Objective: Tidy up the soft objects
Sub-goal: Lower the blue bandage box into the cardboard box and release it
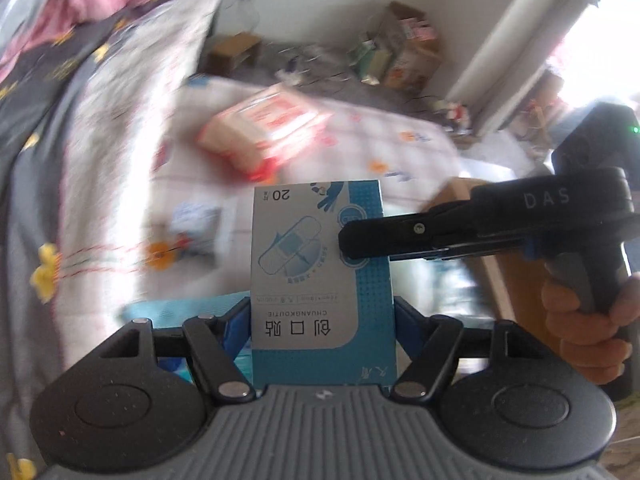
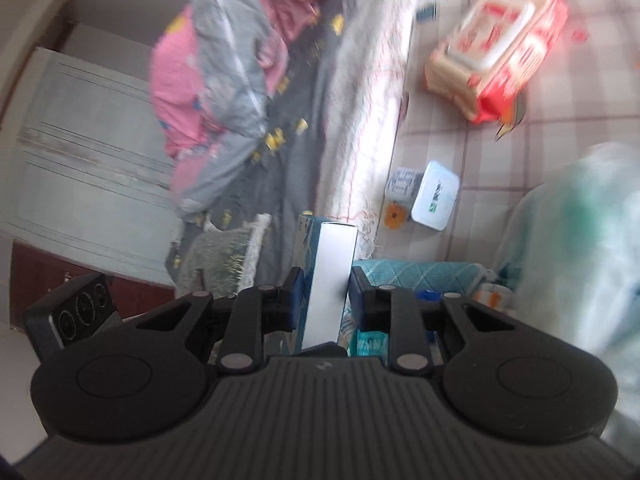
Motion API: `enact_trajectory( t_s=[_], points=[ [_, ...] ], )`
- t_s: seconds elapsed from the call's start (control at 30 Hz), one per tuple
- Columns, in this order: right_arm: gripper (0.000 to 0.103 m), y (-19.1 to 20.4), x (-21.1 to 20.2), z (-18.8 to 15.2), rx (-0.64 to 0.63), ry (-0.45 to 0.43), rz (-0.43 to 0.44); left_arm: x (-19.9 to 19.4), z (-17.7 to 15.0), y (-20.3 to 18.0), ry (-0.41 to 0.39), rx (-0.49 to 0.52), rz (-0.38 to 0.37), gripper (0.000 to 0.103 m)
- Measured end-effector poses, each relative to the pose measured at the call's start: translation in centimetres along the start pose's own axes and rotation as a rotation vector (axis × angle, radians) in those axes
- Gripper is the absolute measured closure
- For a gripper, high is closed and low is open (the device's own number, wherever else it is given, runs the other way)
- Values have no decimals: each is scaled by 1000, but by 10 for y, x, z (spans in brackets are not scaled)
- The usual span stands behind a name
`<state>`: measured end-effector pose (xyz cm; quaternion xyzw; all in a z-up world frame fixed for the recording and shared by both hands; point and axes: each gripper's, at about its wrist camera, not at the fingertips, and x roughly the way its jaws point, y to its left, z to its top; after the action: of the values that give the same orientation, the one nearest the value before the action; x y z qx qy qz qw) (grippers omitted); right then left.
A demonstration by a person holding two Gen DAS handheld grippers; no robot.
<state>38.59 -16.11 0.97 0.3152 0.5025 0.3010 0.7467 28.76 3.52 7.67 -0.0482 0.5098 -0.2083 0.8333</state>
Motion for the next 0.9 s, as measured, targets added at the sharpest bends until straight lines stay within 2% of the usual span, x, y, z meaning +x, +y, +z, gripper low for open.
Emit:
enact_trajectory(
  t_s=[0.23,0.37,0.47,0.57,0.7,0.83,0.9],
  points=[
    [82,-32,-138,-31,-16,-190,-82,24,9,-108,-20,115,-177,30],
    [85,-67,-207,-46,32,-301,-164,55,10,-171,16,177,-283,22],
    [85,-99,-247,-55,92,-360,-210,80,7,-204,55,198,-325,21],
    [85,-132,-270,-60,131,-395,-272,99,4,-218,76,191,-314,21],
    [85,-177,-279,-52,153,-395,-351,102,2,-210,51,176,-244,21],
    [85,-223,-261,-29,171,-316,-358,92,2,-189,29,157,-165,21],
    [85,-240,-244,-16,155,-268,-394,84,1,-178,13,148,-128,21]
  ],
)
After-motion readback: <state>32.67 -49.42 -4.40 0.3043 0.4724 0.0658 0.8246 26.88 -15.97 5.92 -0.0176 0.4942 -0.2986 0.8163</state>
